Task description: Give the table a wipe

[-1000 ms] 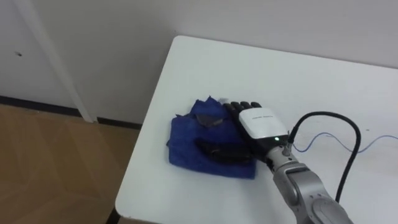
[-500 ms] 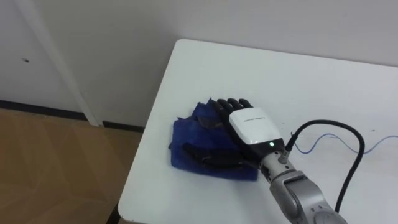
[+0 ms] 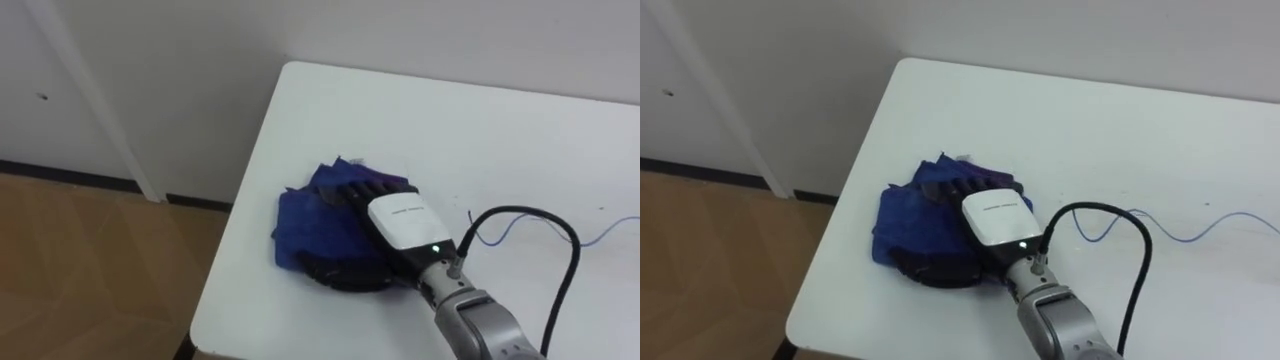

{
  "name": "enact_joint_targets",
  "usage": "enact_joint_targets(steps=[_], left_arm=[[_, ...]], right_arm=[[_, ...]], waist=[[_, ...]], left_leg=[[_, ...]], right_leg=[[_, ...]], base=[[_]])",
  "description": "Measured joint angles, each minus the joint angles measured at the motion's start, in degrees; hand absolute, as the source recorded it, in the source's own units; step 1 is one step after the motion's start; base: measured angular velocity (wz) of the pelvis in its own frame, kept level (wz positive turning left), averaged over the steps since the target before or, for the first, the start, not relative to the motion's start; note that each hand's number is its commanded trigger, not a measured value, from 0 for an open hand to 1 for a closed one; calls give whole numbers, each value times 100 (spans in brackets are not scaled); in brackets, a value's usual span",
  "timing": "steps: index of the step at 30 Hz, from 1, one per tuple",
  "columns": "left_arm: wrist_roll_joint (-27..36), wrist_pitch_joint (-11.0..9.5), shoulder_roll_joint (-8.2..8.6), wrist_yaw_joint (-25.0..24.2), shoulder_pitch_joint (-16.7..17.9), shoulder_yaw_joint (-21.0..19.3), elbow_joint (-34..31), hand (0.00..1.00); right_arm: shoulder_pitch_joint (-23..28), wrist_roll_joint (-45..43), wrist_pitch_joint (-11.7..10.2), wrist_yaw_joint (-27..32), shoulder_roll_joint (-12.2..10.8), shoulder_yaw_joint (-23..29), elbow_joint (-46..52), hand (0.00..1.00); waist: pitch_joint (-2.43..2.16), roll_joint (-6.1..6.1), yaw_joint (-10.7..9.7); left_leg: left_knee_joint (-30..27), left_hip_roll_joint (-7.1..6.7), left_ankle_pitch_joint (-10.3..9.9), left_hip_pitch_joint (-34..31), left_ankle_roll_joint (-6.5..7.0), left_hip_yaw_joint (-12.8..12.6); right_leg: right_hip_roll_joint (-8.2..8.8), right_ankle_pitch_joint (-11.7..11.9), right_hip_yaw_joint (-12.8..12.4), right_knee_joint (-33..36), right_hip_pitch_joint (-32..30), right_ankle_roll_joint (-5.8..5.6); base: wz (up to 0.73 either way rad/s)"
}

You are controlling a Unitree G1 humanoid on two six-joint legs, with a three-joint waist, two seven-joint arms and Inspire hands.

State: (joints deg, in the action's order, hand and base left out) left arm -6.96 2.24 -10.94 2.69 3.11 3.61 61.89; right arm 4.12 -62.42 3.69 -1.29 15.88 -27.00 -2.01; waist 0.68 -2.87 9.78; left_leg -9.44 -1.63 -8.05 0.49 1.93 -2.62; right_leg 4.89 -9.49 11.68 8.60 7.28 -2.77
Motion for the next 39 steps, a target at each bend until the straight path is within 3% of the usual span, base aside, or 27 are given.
enact_joint_targets(steps=[6,7,8,9,21,29,39], left_arm=[[0,2,-11,3,10,8,-14,0],[0,2,-9,3,10,8,-26,0],[-2,2,-8,3,10,7,-38,0],[-3,2,-8,3,10,6,-37,0],[-9,6,13,4,27,-33,-146,0],[-23,-11,57,114,48,-194,-138,0],[-6,-11,66,254,167,-343,-110,0]], right_arm=[[-8,188,10,132,-1,-44,-341,0],[-8,189,7,171,-4,-46,-381,10],[-11,189,0,224,-10,-47,-422,65],[-14,190,-2,240,-15,-47,-440,100],[-310,222,10,668,-100,145,-641,100],[-301,489,-76,700,-232,288,-609,100],[-290,810,-197,699,-238,444,-700,100]], waist=[[4,-16,-62],[3,-20,-63],[0,-24,-53],[-1,-23,-47],[-44,-25,-2],[-48,-21,-26],[-42,-16,-27]], left_leg=[[-31,-7,-28,-15,28,52],[-32,-7,-34,-20,32,54],[-33,-7,-45,-27,37,53],[-34,-8,-47,-26,40,52],[-109,-22,-50,-2,43,122],[-97,-26,-49,8,43,132],[-98,-36,-50,1,43,164]], right_leg=[[8,0,153,6,66,0],[8,0,163,6,68,0],[10,0,191,5,66,0],[12,0,205,5,66,0],[17,0,308,6,93,0],[23,0,413,0,156,0],[27,0,432,-1,180,0]], base=[[7],[4],[0],[0],[3],[2],[2]])
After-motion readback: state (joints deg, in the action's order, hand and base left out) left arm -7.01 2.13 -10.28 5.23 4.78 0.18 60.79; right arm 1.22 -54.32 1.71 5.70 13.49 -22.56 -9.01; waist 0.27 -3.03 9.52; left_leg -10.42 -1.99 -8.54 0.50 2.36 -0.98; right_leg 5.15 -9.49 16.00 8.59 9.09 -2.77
